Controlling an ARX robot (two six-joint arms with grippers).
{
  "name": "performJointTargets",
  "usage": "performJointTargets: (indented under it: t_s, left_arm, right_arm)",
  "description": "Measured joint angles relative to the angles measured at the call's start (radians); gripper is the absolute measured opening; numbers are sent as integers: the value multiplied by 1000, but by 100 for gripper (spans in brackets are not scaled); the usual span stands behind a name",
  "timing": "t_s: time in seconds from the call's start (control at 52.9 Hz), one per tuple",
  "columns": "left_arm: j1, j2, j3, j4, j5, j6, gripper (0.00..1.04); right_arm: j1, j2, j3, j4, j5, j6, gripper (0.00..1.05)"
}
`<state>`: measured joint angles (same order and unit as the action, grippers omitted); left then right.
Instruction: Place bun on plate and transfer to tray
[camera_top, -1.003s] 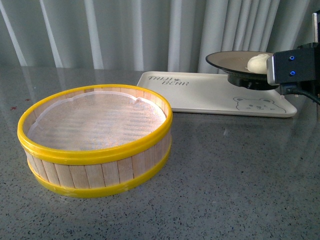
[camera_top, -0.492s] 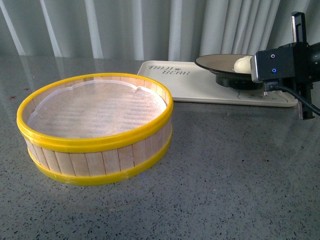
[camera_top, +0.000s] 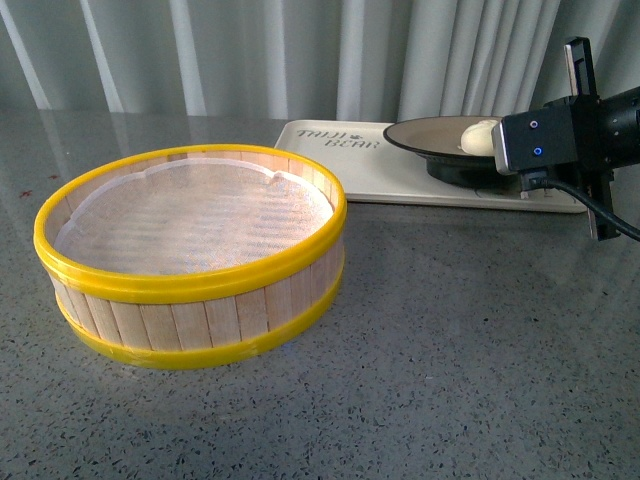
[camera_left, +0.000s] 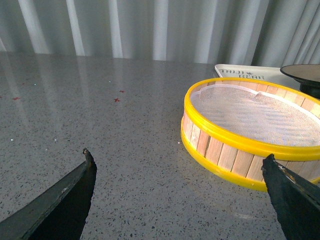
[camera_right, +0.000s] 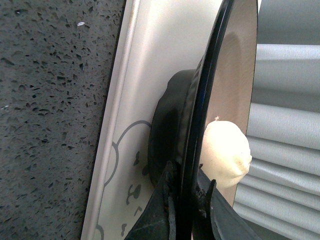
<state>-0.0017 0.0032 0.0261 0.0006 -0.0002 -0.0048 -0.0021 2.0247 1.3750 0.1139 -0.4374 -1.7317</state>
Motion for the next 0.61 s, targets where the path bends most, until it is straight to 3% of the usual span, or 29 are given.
performJointTargets:
  t_s: [0.378, 0.605]
  left_arm:
    - [0, 0, 0, 0, 0, 0, 98]
    - [0, 0, 0, 0, 0, 0, 98]
  right_arm:
    - [19, 18, 10, 24, 7, 72, 4]
    - [18, 2, -7, 4, -6, 120, 50]
